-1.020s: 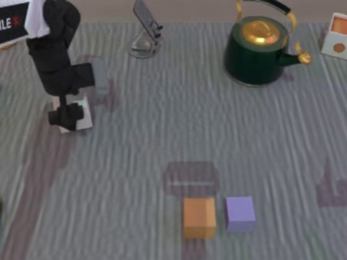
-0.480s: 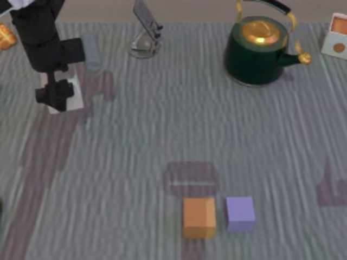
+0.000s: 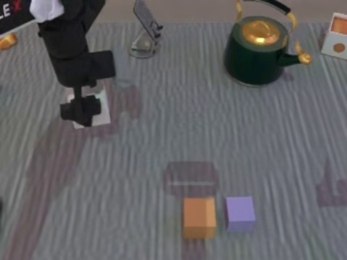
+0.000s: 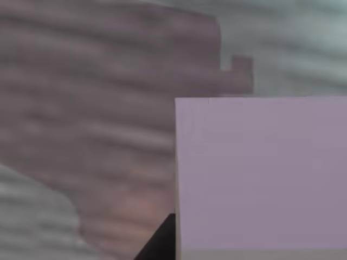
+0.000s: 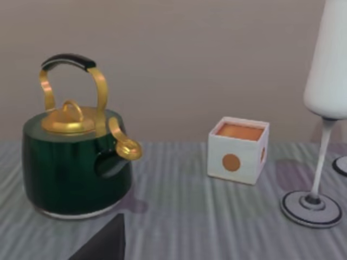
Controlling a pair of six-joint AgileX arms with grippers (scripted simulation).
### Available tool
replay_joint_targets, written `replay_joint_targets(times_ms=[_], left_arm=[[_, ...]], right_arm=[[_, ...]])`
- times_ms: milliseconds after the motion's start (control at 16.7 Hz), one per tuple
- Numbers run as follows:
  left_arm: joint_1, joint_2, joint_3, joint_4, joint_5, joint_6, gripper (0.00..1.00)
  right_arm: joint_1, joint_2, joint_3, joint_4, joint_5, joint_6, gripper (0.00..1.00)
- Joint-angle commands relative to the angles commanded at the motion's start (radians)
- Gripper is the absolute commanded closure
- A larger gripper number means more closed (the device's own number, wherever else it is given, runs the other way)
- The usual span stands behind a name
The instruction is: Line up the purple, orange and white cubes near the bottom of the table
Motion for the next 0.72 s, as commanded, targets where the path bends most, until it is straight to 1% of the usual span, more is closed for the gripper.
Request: replay_joint_targets(times_ms=[240, 420, 600, 720], left_arm=[[-0.173, -0.204, -0.308, 0.054, 0.002, -0.092, 1.0], [-0.29, -0.345, -0.485, 0.094, 0.002, -0.153, 1.0], [-0.357, -0.425, -0.567, 0.12, 0.001, -0.187, 1.0], [-0.362, -0.431, -0.573, 0.122, 0.0, -0.19, 1.0]], right_arm=[[0.0, 0.0, 0.0, 0.0, 0.0, 0.0, 0.0], [0.0, 0.0, 0.0, 0.0, 0.0, 0.0, 0.0], [0.0, 0.0, 0.0, 0.0, 0.0, 0.0, 0.0], [0.0, 0.0, 0.0, 0.0, 0.0, 0.0, 0.0]])
